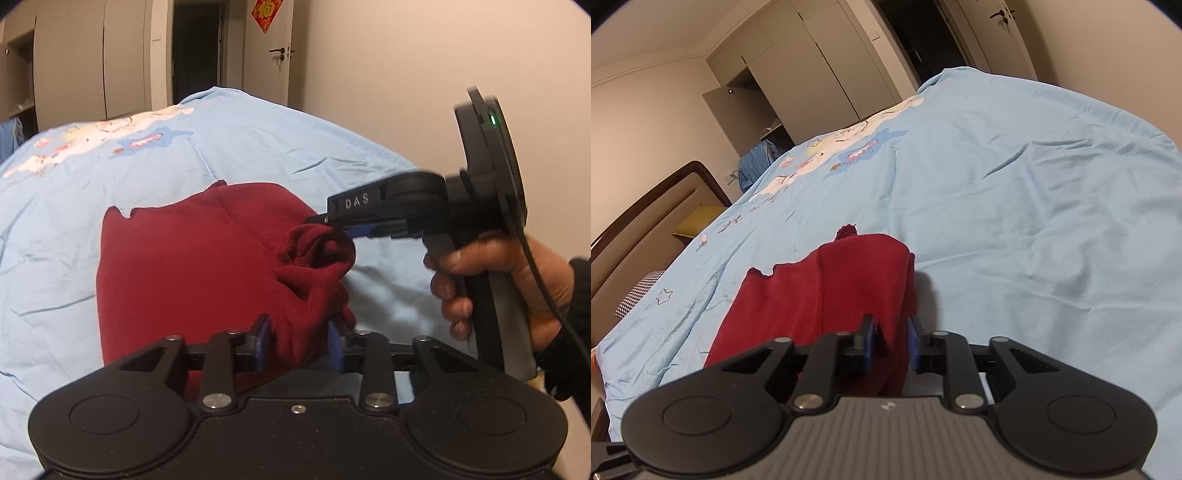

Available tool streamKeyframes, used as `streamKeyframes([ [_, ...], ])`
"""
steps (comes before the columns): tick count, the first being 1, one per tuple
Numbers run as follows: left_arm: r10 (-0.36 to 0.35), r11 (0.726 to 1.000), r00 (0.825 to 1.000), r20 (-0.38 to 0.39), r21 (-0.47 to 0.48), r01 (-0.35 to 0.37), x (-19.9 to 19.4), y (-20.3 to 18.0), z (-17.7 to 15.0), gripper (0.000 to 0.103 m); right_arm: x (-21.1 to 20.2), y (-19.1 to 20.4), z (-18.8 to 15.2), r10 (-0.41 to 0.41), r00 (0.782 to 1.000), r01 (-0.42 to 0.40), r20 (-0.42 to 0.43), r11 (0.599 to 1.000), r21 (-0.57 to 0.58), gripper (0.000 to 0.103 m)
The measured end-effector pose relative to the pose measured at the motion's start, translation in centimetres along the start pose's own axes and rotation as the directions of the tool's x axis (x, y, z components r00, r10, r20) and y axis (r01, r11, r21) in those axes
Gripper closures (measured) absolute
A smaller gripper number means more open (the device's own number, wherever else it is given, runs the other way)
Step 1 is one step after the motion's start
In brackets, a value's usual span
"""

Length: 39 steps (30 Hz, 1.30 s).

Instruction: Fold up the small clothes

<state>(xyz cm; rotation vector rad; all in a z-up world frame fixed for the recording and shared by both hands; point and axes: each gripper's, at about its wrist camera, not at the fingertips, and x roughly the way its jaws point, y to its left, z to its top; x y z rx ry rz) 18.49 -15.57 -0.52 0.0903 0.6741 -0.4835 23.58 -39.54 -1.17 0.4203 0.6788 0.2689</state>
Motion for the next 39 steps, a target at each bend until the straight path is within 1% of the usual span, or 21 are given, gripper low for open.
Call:
streamKeyframes([
  [1,-0.01,1.0,1.0,0.004,-0.016,0.01,-0.3,0.3,0.1,0.056,-0.2,-0.1,-0.1,-0.002,1.0,0.002,0.0,1.0,0.001,0.067],
  [2,-0.015,0.999,1.0,0.009,-0.035,0.015,-0.5,0.5,0.1,0.048,-0.4,-0.1,-0.2,-0.004,1.0,0.004,0.0,1.0,0.001,0.064],
  [3,-0.016,0.998,1.0,0.012,-0.054,0.016,-0.7,0.9,0.2,0.043,-0.6,0.0,-0.3,-0.007,1.0,0.007,0.003,1.0,-0.003,0.063],
  [5,-0.007,0.995,1.0,0.013,-0.097,0.008,-1.1,1.7,0.4,0.041,-1.0,0.2,-0.4,-0.007,1.0,0.007,0.004,1.0,-0.02,0.056],
  [7,0.014,0.991,1.0,0.012,-0.136,-0.012,-1.3,2.5,0.8,0.037,-1.2,0.5,-0.7,-0.017,1.0,0.017,0.001,0.999,-0.047,0.056],
  [9,0.041,0.985,0.999,0.01,-0.167,-0.039,-1.5,3.2,1.1,0.027,-1.2,0.7,-1.0,-0.039,0.999,0.039,-0.002,0.996,-0.076,0.055],
  [10,0.059,0.982,0.998,0.009,-0.18,-0.057,-1.6,3.6,1.3,0.024,-1.2,0.8,-1.2,-0.052,0.999,0.052,-0.003,0.995,-0.086,0.053],
  [12,0.086,0.978,0.996,0.012,-0.193,-0.082,-1.8,4.1,1.4,0.015,-1.1,0.8,-1.7,-0.079,0.997,0.078,-0.003,0.991,-0.112,0.049],
  [14,0.106,0.975,0.994,0.016,-0.199,-0.101,-1.9,4.5,1.5,0.01,-1.1,0.5,-2.1,-0.104,0.995,0.102,-0.009,0.986,-0.134,0.043],
  [16,0.125,0.972,0.992,0.019,-0.203,-0.119,-1.9,4.8,1.5,0.005,-1.2,-0.1,-2.3,-0.095,0.995,0.092,-0.02,0.99,-0.107,0.041],
  [17,0.13,0.971,0.991,0.022,-0.204,-0.123,-1.9,5.0,1.5,0.003,-1.3,-0.3,-2.3,-0.09,0.996,0.088,-0.023,0.992,-0.092,0.038],
  [20,0.141,0.968,0.99,0.023,-0.214,-0.133,-1.8,5.5,1.5,0.001,-1.7,-0.5,-2.3,-0.103,0.995,0.1,-0.018,0.99,-0.098,0.031],
  [24,0.157,0.963,0.988,0.014,-0.225,-0.149,-1.8,6.1,1.4,0.001,-2.2,-0.5,-2.5,-0.115,0.993,0.112,-0.023,0.988,-0.109,0.028],
  [26,0.174,0.958,0.985,0.008,-0.234,-0.167,-1.6,6.5,1.3,0.001,-2.7,-0.3,-2.5,-0.122,0.993,0.12,-0.007,0.987,-0.106,0.025],
  [29,0.217,0.94,0.976,-0.014,-0.266,-0.212,-1.3,7.6,1.1,0.001,-3.7,0.4,-2.4,-0.122,0.992,0.125,0.033,0.986,-0.108,0.019],
  [30,0.229,0.933,0.973,-0.022,-0.28,-0.225,-1.2,8.0,1.0,0.001,-4.0,0.7,-2.4,-0.116,0.992,0.12,0.049,0.987,-0.11,0.018],
  [32,0.248,0.918,0.968,-0.034,-0.311,-0.247,-1.1,8.9,0.8,0.001,-4.6,1.4,-2.4,-0.082,0.994,0.089,0.069,0.989,-0.116,0.012],
  [36,0.274,0.898,0.959,-0.067,-0.34,-0.28,-0.9,10.2,0.2,0.001,-4.6,3.3,-3.2,-0.001,0.998,0.012,0.065,0.986,-0.164,0.008],
  [37,0.282,0.894,0.956,-0.081,-0.341,-0.292,-0.7,10.4,0.0,0.001,-4.3,3.7,-3.5,0.006,0.998,0.004,0.054,0.983,-0.181,0.007],
  [39,0.291,0.889,0.951,-0.104,-0.339,-0.309,-0.4,10.8,-0.4,0.001,-3.8,4.3,-4.3,-0.008,1.0,0.014,0.03,0.977,-0.211,0.007],
])
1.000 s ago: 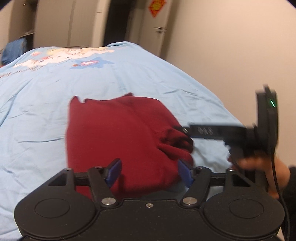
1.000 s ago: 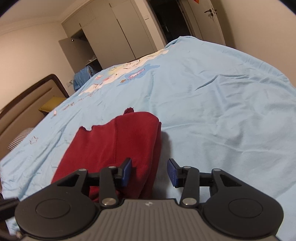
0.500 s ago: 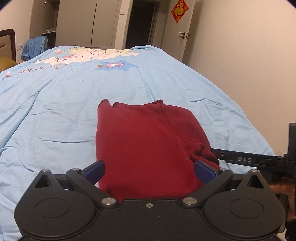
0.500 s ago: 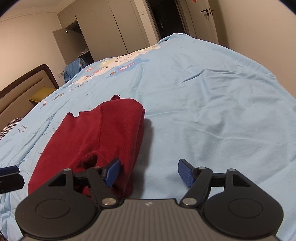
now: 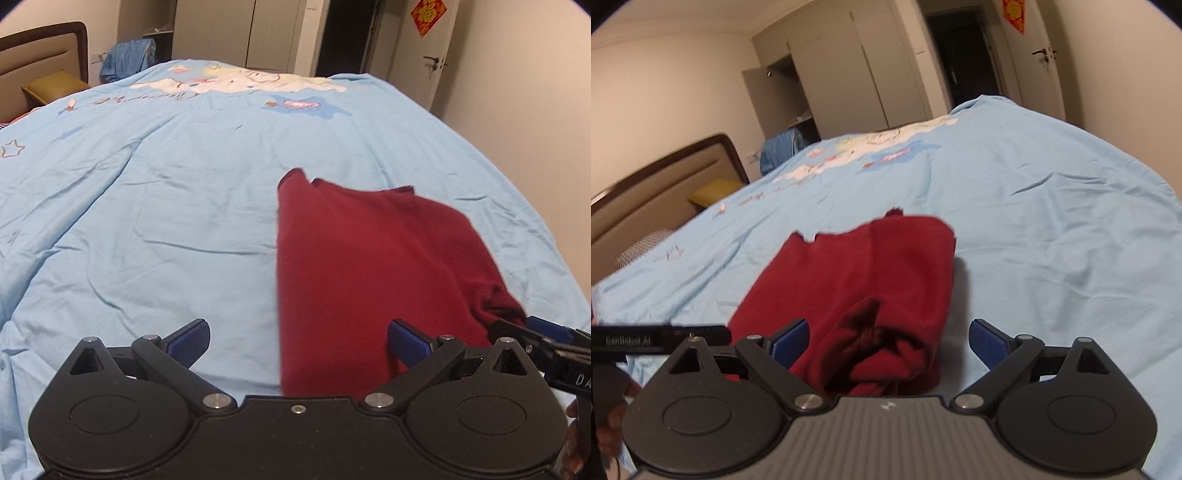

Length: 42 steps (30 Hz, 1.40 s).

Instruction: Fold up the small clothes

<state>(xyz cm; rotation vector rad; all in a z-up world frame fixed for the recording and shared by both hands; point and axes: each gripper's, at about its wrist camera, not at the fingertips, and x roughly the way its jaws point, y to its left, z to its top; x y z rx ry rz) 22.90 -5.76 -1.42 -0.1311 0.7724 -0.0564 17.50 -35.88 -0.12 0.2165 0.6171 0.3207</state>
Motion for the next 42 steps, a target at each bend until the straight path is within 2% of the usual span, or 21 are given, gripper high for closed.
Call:
streamKeyframes([
  [2,0.006,1.0,1.0,-0.015,-0.003,-0.006,0.3,0.4,-0.4,0.001,0.5,0.1,-0.7,-0.029,0.999,0.028,-0.027,1.0,-0.007,0.007],
  [5,-0.008,1.0,0.999,-0.037,-0.021,0.007,0.7,1.2,-0.9,0.001,0.7,-0.8,-2.0,-0.054,0.997,0.057,-0.057,0.998,0.04,0.005],
  [10,-0.047,0.997,0.997,-0.057,-0.069,0.043,1.2,2.3,-1.0,0.001,0.2,-3.1,-3.3,-0.008,0.998,0.017,-0.064,0.989,0.145,0.002],
  [15,-0.03,0.998,0.999,-0.039,-0.06,0.028,1.0,2.4,-0.1,0.001,-0.6,-3.4,-1.9,0.055,0.998,-0.054,-0.006,0.991,0.123,0.0],
  [18,-0.016,0.999,1.0,-0.026,-0.036,0.016,1.2,2.2,0.8,0.001,-0.1,-3.7,-0.6,0.053,0.999,-0.054,0.008,0.989,0.135,0.0],
  [26,-0.063,0.998,0.998,-0.02,-0.02,0.062,3.1,2.1,2.9,0.001,3.8,-4.6,1.3,0.074,0.997,-0.071,-0.005,0.978,0.195,0.0],
  [34,-0.085,0.996,0.994,-0.07,-0.033,0.083,6.3,2.8,3.3,0.001,7.6,-5.8,1.8,0.12,0.993,-0.11,-0.018,0.956,0.273,0.0],
  [38,-0.108,0.992,0.991,-0.078,-0.07,0.103,6.9,3.6,2.8,0.009,7.7,-6.4,1.7,0.141,0.99,-0.138,0.009,0.947,0.291,0.0],
  [42,-0.122,0.988,0.99,-0.076,-0.101,0.114,7.1,4.3,2.3,0.012,7.4,-7.4,1.5,0.165,0.985,-0.174,0.056,0.927,0.333,0.001],
])
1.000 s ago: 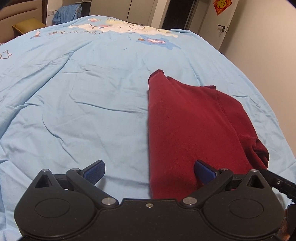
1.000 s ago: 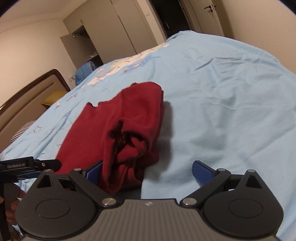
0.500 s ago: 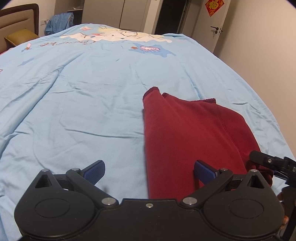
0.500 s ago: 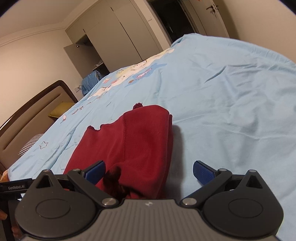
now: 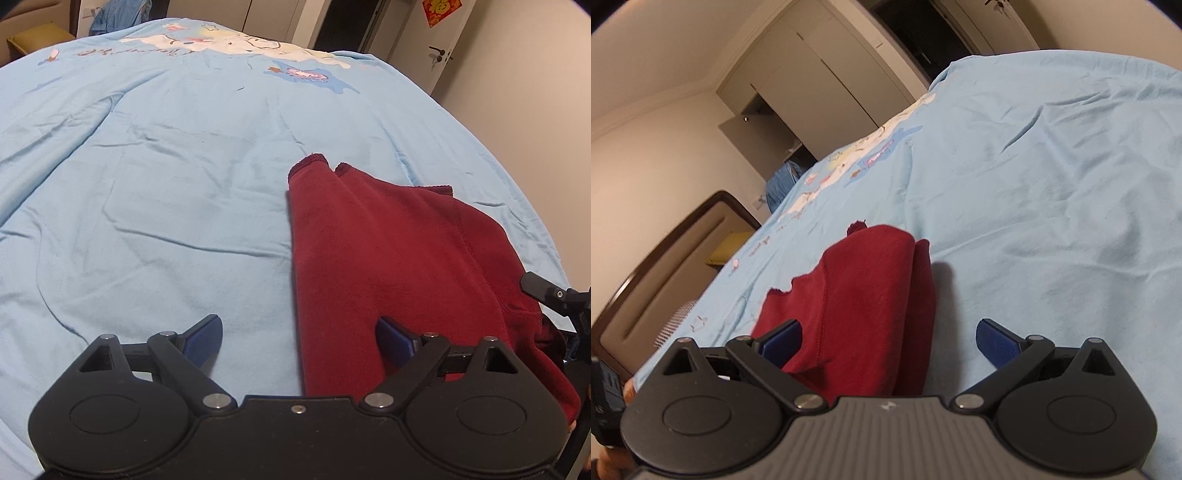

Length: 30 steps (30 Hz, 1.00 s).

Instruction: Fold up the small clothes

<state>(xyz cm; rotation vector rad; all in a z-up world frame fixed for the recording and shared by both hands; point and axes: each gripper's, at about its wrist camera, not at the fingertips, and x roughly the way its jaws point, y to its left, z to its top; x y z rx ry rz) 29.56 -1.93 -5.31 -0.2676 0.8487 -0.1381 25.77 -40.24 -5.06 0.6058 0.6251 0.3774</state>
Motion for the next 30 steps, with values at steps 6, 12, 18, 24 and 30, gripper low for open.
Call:
streamKeyframes([
  [6,-0.011,1.0,1.0,-0.013,-0.021,0.011,0.3,0.6,0.0,0.013,0.0,-1.4,0.2,0.024,0.999,-0.027,0.039,0.997,0.073,0.018],
  [12,-0.029,0.999,1.0,-0.009,-0.024,0.029,0.2,0.5,0.3,0.017,0.8,-1.9,0.4,0.024,0.999,-0.026,0.029,0.997,0.069,0.033],
  [18,-0.093,0.995,0.996,-0.007,-0.047,0.092,0.5,0.5,0.7,0.024,1.6,-1.9,0.6,0.041,0.999,-0.042,0.009,0.995,0.086,0.04],
  [24,-0.181,0.981,0.983,-0.042,-0.083,0.177,0.9,0.3,1.5,0.053,2.2,-2.0,0.7,0.049,0.999,-0.047,-0.011,0.991,0.123,0.063],
  [30,-0.166,0.984,0.986,-0.037,-0.066,0.163,0.0,-0.3,2.0,0.073,1.9,0.5,1.0,-0.002,1.0,0.002,-0.002,1.0,0.029,0.08],
])
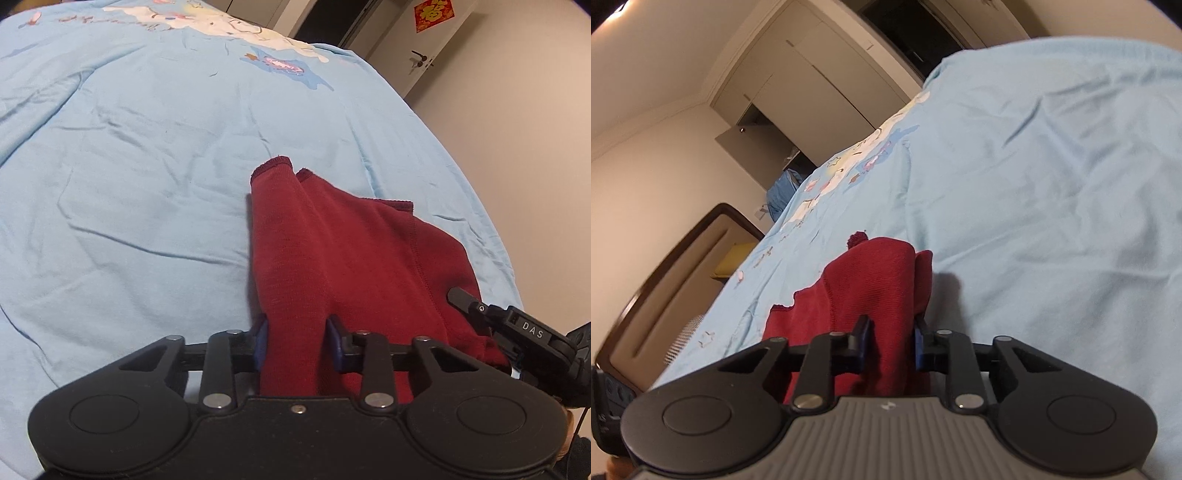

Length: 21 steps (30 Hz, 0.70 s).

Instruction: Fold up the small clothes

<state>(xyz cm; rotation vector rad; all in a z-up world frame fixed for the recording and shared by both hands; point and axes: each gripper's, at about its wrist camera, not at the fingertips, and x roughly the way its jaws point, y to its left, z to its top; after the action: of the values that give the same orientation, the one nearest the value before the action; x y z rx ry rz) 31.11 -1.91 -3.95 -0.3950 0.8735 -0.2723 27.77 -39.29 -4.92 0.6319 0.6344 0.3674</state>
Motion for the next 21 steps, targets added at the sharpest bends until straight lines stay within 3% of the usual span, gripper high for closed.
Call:
streamKeyframes([
  [7,-0.022,0.996,0.998,0.054,0.086,0.017,-2.6,-1.2,1.5,0.079,-1.2,4.5,1.0,-0.011,0.999,0.017,0.041,0.991,-0.136,0.085],
  [11,0.001,0.993,0.994,0.113,0.121,-0.015,-4.8,-0.7,3.2,0.079,-0.5,7.2,1.3,0.018,0.998,-0.008,0.057,0.986,-0.168,0.086],
  [16,0.06,0.993,0.985,0.165,0.092,-0.075,-7.4,1.9,5.2,0.079,1.9,10.6,1.9,0.074,0.996,-0.063,0.048,0.98,-0.187,0.086],
  [21,0.129,0.991,0.981,0.144,0.001,-0.13,-8.2,5.9,6.1,0.079,5.9,13.8,1.4,0.11,0.994,-0.11,-0.012,0.975,-0.195,0.086],
])
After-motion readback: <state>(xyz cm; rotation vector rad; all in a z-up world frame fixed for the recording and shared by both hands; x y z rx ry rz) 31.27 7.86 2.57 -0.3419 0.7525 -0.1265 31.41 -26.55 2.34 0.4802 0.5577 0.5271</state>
